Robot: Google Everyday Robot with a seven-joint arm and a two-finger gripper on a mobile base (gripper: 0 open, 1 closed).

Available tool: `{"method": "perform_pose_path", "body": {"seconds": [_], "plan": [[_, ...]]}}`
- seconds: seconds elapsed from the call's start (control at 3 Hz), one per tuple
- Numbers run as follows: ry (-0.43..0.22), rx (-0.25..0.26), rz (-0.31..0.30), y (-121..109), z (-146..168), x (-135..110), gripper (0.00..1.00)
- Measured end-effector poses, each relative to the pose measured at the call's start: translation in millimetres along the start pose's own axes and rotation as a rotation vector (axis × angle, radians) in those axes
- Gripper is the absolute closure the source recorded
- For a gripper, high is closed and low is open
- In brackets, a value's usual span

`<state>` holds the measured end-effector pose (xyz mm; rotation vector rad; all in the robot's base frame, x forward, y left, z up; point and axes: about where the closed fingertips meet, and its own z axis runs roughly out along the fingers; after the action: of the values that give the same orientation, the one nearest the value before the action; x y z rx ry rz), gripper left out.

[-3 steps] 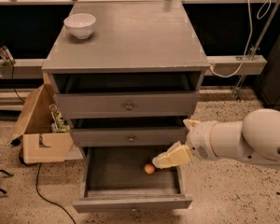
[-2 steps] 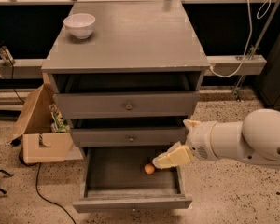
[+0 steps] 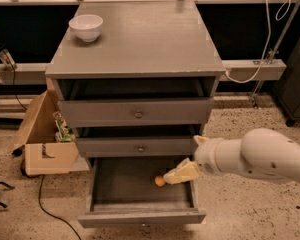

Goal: Pick orange from bottom drawer and place on counter

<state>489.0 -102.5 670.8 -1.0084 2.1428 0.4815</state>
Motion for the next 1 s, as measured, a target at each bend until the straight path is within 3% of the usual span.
{"method": "perform_pose_path", "body": {"seconds": [0.67, 1.0], "plan": [[0.01, 0.06, -0.093, -56.3, 79.1, 63.8, 0.0], [-0.107, 0.003, -0.06, -97.5, 121.1, 89.2, 0.0]]}}
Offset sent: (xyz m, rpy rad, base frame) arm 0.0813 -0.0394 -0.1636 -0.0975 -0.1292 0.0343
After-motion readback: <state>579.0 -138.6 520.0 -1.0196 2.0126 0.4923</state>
